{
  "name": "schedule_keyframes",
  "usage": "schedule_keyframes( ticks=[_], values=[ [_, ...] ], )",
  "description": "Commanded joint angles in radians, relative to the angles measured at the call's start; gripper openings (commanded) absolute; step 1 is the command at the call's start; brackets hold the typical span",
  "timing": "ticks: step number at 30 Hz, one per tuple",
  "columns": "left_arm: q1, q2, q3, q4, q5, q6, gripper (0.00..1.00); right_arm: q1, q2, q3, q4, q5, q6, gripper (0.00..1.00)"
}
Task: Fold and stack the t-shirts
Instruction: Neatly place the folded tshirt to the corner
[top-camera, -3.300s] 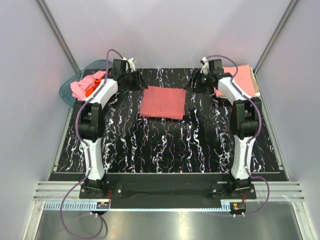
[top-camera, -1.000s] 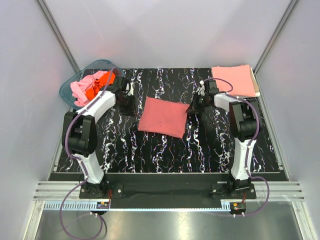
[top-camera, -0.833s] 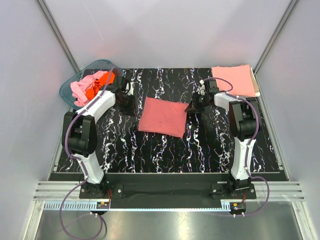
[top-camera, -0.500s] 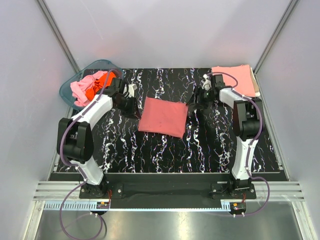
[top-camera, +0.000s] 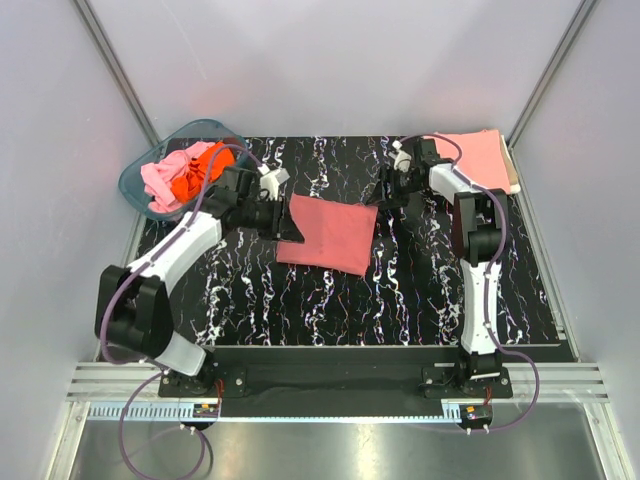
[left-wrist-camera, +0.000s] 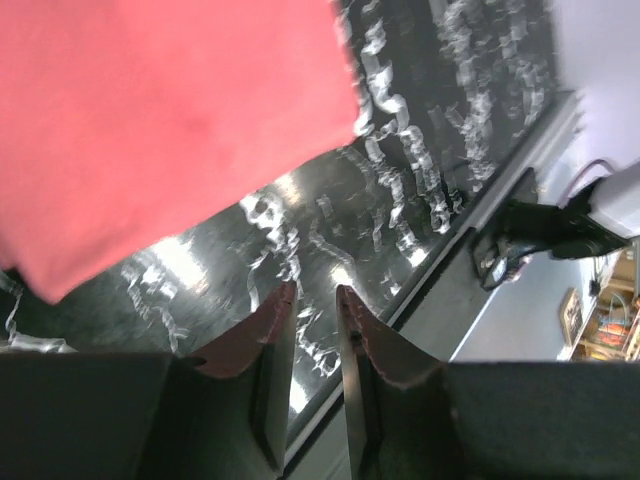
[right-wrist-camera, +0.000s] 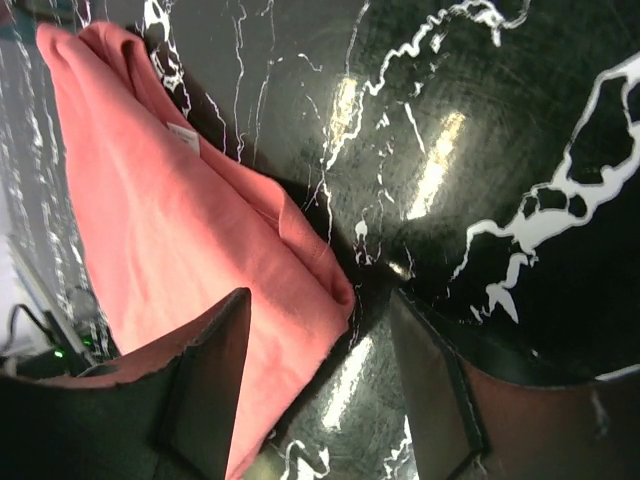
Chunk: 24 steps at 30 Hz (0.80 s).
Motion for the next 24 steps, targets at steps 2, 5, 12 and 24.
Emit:
schedule_keyframes(
  ticks=[2,5,12,24],
  values=[
    [0.000,-0.160,-0.057,0.252,0.160,-0.079,0.28,0.027,0.039,0.055,-0.115,-0.041,-0.111,0.65],
    [0.002,-0.222,-0.091,0.345,0.148,-0.101,0.33,0.046,0.056,0.066,-0.172,-0.078,-0.197,0.65],
    [0.002,-0.288,-0.114,0.371,0.152,-0.096,0.38,0.056,0.056,0.048,-0.206,-0.054,-0.206,0.61],
    [0.005,-0.305,-0.120,0.369,0.148,-0.096,0.40,0.056,-0.121,0.026,-0.154,0.091,-0.171,0.00]
  ],
)
